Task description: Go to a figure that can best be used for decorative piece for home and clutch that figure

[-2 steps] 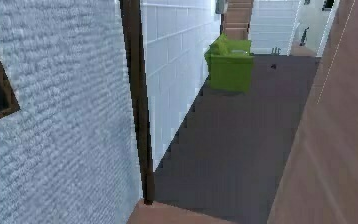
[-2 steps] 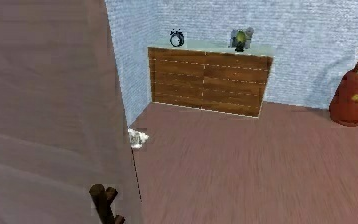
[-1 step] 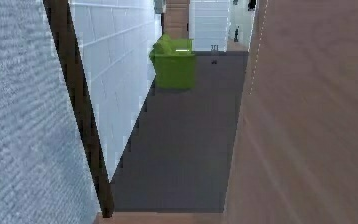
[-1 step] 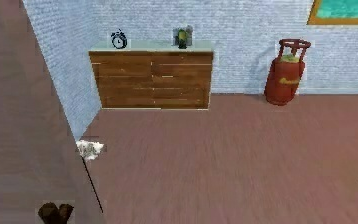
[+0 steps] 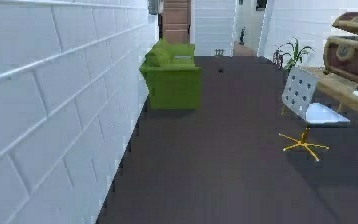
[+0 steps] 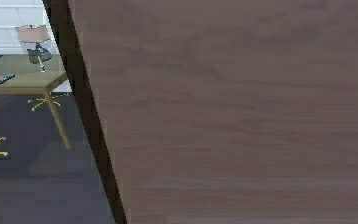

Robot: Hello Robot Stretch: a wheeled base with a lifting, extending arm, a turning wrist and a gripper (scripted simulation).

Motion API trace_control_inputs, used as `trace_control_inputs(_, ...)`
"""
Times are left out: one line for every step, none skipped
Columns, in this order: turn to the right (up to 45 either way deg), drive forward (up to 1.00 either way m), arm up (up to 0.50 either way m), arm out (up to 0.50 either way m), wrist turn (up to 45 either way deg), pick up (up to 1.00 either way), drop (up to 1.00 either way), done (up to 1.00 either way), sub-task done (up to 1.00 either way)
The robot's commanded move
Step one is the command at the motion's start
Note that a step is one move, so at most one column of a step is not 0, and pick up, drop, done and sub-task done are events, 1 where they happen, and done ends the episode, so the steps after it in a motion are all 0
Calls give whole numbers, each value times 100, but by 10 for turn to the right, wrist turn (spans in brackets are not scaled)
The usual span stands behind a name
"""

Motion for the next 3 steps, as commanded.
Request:
trace_control_inputs(0,15,0,0,0,0,0,0,0)
trace_control_inputs(-360,0,0,0,0,0,0,0,0)
trace_control_inputs(0,20,0,0,0,0,0,0,0)
